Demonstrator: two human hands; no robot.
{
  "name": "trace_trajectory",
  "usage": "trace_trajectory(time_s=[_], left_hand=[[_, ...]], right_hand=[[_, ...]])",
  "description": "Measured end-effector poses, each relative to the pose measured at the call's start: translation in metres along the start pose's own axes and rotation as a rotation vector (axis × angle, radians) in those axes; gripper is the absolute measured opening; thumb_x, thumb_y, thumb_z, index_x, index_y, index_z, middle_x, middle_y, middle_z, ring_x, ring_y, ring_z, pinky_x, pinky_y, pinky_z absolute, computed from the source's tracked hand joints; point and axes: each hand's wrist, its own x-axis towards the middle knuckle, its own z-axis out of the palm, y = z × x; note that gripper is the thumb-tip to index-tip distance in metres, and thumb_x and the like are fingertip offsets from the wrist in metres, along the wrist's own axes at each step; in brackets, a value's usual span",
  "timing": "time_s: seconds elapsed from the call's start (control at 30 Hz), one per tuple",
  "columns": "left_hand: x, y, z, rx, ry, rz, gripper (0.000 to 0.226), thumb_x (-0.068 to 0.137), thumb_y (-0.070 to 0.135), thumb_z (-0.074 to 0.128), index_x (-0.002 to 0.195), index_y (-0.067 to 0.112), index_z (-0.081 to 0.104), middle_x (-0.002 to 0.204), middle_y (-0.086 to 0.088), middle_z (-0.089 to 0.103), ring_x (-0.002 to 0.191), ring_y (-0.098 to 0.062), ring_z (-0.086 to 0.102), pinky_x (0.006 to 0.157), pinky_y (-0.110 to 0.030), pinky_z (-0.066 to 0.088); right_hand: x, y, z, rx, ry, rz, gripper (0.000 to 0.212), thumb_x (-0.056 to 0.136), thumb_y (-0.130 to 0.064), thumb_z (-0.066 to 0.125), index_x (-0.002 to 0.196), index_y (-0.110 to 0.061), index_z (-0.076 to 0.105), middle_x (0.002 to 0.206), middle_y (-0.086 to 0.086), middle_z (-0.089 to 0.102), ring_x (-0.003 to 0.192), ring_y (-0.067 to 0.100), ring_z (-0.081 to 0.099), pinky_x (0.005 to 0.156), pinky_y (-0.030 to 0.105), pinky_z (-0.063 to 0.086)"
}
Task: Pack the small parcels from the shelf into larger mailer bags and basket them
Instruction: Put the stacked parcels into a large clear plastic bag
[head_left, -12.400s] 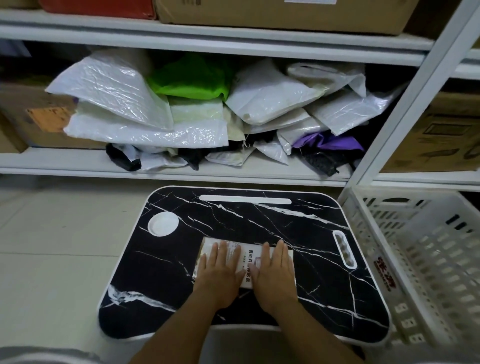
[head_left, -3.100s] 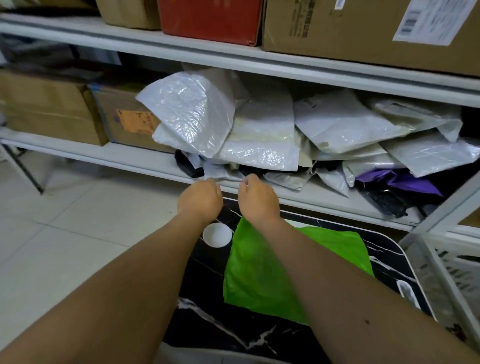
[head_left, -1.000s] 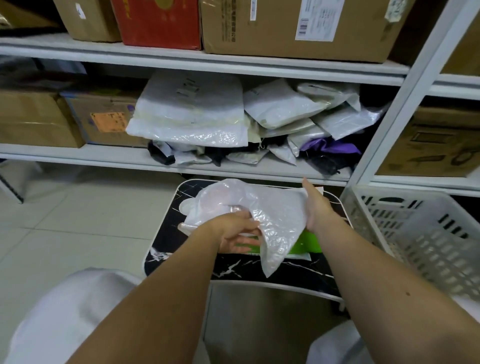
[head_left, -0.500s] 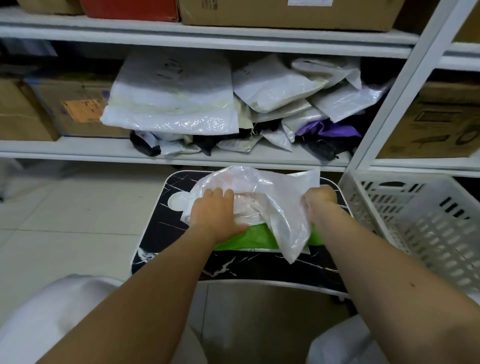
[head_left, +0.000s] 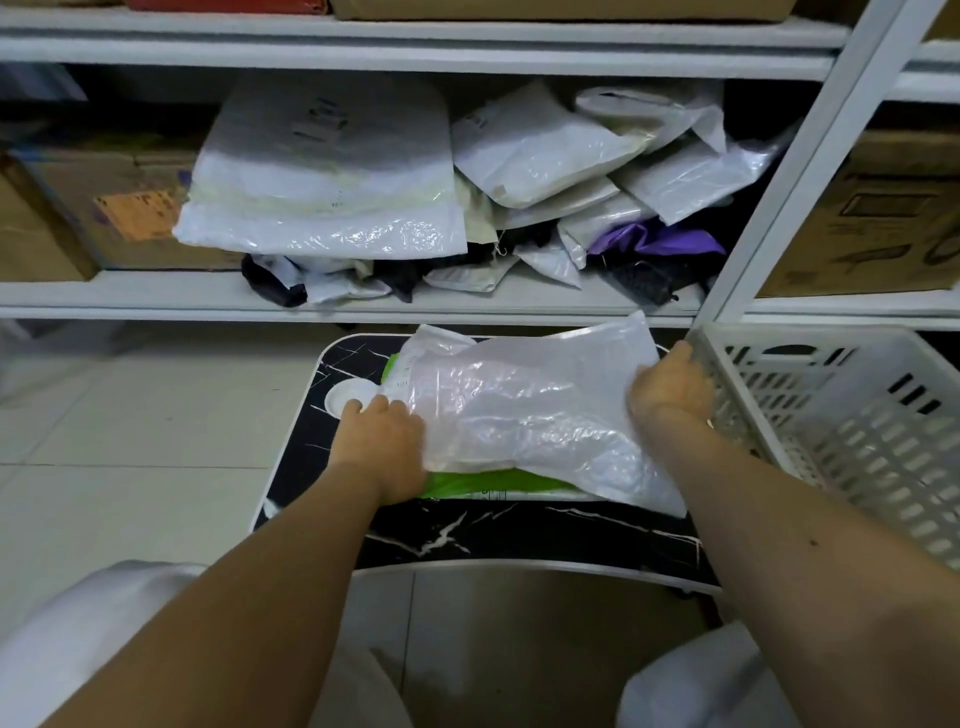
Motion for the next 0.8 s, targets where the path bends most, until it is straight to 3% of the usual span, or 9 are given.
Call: trace_trajectory(time_s=[0.1,0.2,0.3,0.37,0.43,0.47,0.53,0.6,0.8], left_hand=[[0.002,0.004,-0.005,-0.072,0.165,0.081,0.054,0.082,0.065,0.026,0.084,0.021,0.057,0.091,-0.001,0.059,0.088,-0.022,0.052,0.081,-0.037,0.038],[0.013,0.017,-0.018,-0.269,0.446,0.215,0.052,0.084,0.065,0.021,0.066,0.021,0.041,0.068,-0.005,0.053,0.068,-0.027,0.05,0.067,-0.036,0.037],[0.035,0.038,-0.028,-0.542,0.624,0.008,0.048,0.089,0.05,0.025,0.068,0.014,0.048,0.074,-0.012,0.055,0.076,-0.033,0.052,0.066,-0.041,0.042],[0.05,0.05,-0.032,-0.539,0.503,-0.162,0.055,0.092,0.045,0.019,0.103,0.009,0.06,0.112,-0.017,0.056,0.108,-0.036,0.049,0.085,-0.045,0.041],[0.063,0.058,-0.024,-0.397,0.291,-0.169,0.054,0.099,0.045,0.015,0.145,0.023,0.034,0.154,-0.015,0.025,0.142,-0.033,0.019,0.11,-0.053,0.022],[0.068,0.062,-0.015,-0.353,0.19,-0.139,0.054,0.1,0.046,0.012,0.152,0.029,0.015,0.161,-0.01,0.006,0.147,-0.031,0.003,0.114,-0.056,0.01],[0.071,0.071,0.005,-0.311,0.017,-0.125,0.056,0.099,0.051,0.005,0.152,0.035,-0.005,0.161,-0.003,-0.014,0.147,-0.031,-0.014,0.114,-0.061,0.001],[0.067,0.077,0.025,-0.274,-0.081,-0.146,0.059,0.096,0.057,0.001,0.15,0.037,-0.012,0.159,-0.002,-0.021,0.145,-0.034,-0.019,0.112,-0.064,-0.003],[0.071,0.076,0.044,-0.238,-0.13,-0.145,0.065,0.093,0.063,-0.001,0.149,0.035,-0.017,0.159,-0.003,-0.022,0.144,-0.038,-0.02,0.111,-0.066,-0.004]], right_hand=[[-0.01,-0.012,0.007,-0.148,-0.017,-0.067,0.057,0.1,-0.046,0.031,0.148,-0.016,0.028,0.154,0.013,0.029,0.141,0.034,0.024,0.109,0.057,0.021],[-0.026,-0.033,0.015,-0.177,-0.125,-0.312,0.061,0.098,-0.057,0.017,0.152,-0.031,0.022,0.162,0.002,0.012,0.149,0.028,0.003,0.112,0.063,0.003],[-0.04,-0.044,0.03,-0.238,-0.34,-0.485,0.061,0.096,-0.063,0.012,0.15,-0.039,0.023,0.163,-0.002,0.002,0.149,0.029,-0.006,0.112,0.064,0.004],[-0.047,-0.037,0.041,-0.248,-0.504,-0.485,0.06,0.094,-0.065,0.014,0.148,-0.041,0.025,0.163,-0.002,0.0,0.148,0.033,-0.002,0.112,0.063,0.013],[-0.055,-0.023,0.055,-0.339,-0.562,-0.524,0.057,0.095,-0.064,0.018,0.146,-0.041,0.023,0.163,0.0,0.001,0.146,0.037,0.006,0.109,0.061,0.02],[-0.059,-0.014,0.062,-0.419,-0.539,-0.566,0.058,0.095,-0.064,0.019,0.147,-0.04,0.018,0.162,0.001,0.001,0.146,0.037,0.007,0.107,0.061,0.021],[-0.069,0.001,0.077,-0.496,-0.465,-0.614,0.062,0.095,-0.065,0.015,0.151,-0.039,0.006,0.163,0.002,-0.004,0.147,0.036,0.0,0.109,0.062,0.015],[-0.075,0.011,0.089,-0.487,-0.414,-0.63,0.065,0.095,-0.065,0.011,0.152,-0.037,-0.003,0.163,0.003,-0.01,0.148,0.037,-0.009,0.111,0.065,0.006],[-0.077,0.016,0.099,-0.494,-0.359,-0.669,0.067,0.097,-0.064,0.01,0.153,-0.033,-0.009,0.161,0.007,-0.018,0.146,0.04,-0.015,0.112,0.067,0.003]])
